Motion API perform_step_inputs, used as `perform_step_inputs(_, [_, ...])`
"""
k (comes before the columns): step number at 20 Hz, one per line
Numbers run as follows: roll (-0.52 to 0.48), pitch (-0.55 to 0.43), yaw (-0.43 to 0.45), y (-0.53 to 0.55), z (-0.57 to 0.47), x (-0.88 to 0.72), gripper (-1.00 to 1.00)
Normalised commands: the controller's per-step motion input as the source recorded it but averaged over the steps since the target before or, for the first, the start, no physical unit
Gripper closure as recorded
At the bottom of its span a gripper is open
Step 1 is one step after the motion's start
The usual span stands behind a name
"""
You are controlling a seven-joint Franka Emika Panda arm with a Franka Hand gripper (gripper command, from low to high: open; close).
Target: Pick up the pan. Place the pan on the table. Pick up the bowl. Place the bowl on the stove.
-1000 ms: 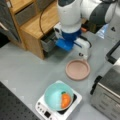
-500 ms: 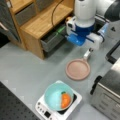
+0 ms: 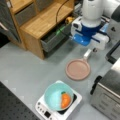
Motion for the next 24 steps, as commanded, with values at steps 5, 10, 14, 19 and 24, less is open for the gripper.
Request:
perform_step_inputs(5, [-0.055,-0.144,0.071,0.04,-0.11,-0.04,-1.0])
perform_step_inputs(10, [-0.043,-0.128,0.088,0.06,-0.18,0.02,-1.0])
perform_step_inputs(14, [-0.05,-0.05,0.12,0.05,-0.14,0.04,-1.0])
perform_step_inputs(19, [-0.068,-0.039,0.137,0.03,-0.05,0.0,-1.0])
perform_step_inputs(24, [-0.086,-0.053,0.135,0.03,-0.1,-0.04,-1.0])
